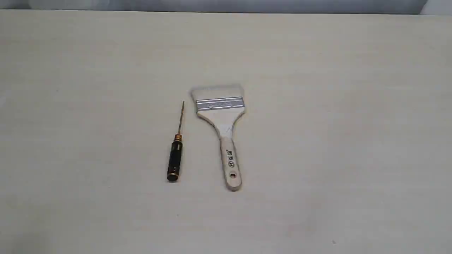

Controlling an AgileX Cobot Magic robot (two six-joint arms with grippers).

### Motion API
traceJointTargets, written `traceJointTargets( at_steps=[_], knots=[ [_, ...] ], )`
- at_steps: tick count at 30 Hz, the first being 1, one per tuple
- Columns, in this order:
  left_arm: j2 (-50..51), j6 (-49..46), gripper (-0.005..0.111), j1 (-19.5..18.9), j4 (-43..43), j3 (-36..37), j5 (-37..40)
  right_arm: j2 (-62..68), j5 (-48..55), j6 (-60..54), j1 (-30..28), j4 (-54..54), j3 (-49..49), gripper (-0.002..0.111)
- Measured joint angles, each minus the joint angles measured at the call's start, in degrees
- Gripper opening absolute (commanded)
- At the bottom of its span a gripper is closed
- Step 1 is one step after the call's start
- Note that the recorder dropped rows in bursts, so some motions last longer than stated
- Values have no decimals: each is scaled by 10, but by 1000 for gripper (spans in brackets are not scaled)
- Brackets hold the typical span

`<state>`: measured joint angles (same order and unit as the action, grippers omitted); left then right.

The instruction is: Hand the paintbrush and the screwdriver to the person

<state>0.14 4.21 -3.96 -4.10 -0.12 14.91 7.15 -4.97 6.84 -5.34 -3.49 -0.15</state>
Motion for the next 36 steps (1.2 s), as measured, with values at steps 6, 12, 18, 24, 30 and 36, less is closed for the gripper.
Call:
traceJointTargets(
  at_steps=[6, 12, 18, 24, 30, 36],
  knots=[
    [0, 0, 0, 0, 0, 0, 0, 0, -4, 24, 0, 0, 0, 5],
    [0, 0, 0, 0, 0, 0, 0, 0, -75, 97, 39, -23, 0, 6],
    [0, 0, 0, 0, 0, 0, 0, 29, -164, 268, 130, -205, -25, 40],
    [0, 0, 0, 0, 0, 0, 0, 145, -135, 395, 193, -372, -146, 45],
    [0, 0, 0, 0, 0, 0, 0, 326, -88, 612, 277, -606, -286, 45],
    [0, 0, 0, 0, 0, 0, 0, 501, 31, 766, 412, -799, -388, 45]
  ],
)
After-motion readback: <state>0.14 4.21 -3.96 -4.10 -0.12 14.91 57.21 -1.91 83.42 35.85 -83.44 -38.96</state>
